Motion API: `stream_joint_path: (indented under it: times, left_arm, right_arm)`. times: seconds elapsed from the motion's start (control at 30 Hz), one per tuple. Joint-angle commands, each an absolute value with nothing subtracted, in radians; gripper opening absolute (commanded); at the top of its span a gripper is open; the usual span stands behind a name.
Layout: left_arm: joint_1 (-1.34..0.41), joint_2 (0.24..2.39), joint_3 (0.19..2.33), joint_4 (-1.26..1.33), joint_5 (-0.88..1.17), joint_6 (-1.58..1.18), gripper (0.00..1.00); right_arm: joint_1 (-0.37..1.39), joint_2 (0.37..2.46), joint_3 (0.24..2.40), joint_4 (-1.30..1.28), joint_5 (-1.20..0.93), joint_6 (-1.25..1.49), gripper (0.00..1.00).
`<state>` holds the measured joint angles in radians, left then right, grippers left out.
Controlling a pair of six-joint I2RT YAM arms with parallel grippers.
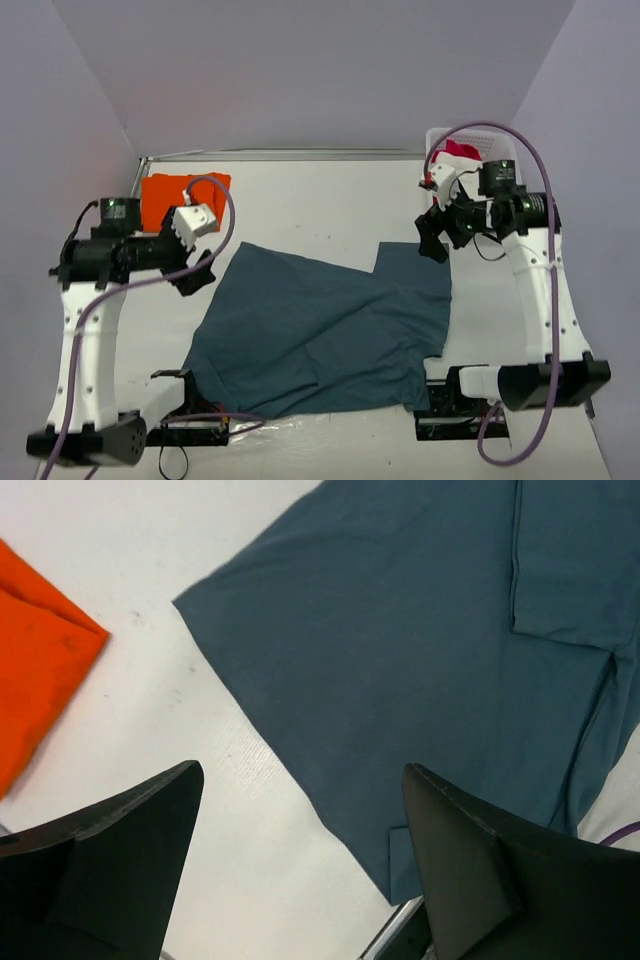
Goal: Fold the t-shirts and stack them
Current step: Flatten out the tshirt
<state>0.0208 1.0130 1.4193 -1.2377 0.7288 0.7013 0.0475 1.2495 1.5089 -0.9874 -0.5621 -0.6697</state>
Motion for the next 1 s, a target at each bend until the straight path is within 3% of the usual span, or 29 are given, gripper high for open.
stream_joint_path:
  times: [0.0,0.07,0.17,0.37,0.6,0.83,0.9,0.97]
  left_arm:
    - [0.014,1.181,1.39,-1.137,0.709,0.672,0.8]
    - [0.011,1.305,1.364,-1.094,0.695,0.7,0.79]
    - [0.011,1.458,1.344,-1.025,0.666,0.703,0.7]
    - [0.011,1.696,1.397,-0.879,0.612,0.58,0.6]
    - [-0.028,1.84,1.443,-0.707,0.586,0.48,0.61]
    - [-0.058,1.976,1.522,-0.692,0.609,0.449,0.59]
    - [-0.069,1.999,1.528,-0.702,0.624,0.46,0.54]
    - [-0.089,2.012,1.529,-0.718,0.638,0.472,0.43]
  right_arm:
    - [0.052,1.366,1.476,-0.937,-0.566,-0.647,0.85]
    - [0.054,1.411,1.451,-0.908,-0.546,-0.643,0.84]
    - [0.054,1.479,1.404,-0.865,-0.532,-0.63,0.83]
    - [0.063,1.488,1.338,-0.802,-0.537,-0.609,0.84]
    - [0.064,1.496,1.31,-0.785,-0.514,-0.598,0.84]
    - [0.063,1.48,1.278,-0.779,-0.442,-0.586,0.84]
    - [0.063,1.477,1.266,-0.775,-0.416,-0.578,0.82]
    - [0.064,1.482,1.253,-0.772,-0.377,-0.571,0.82]
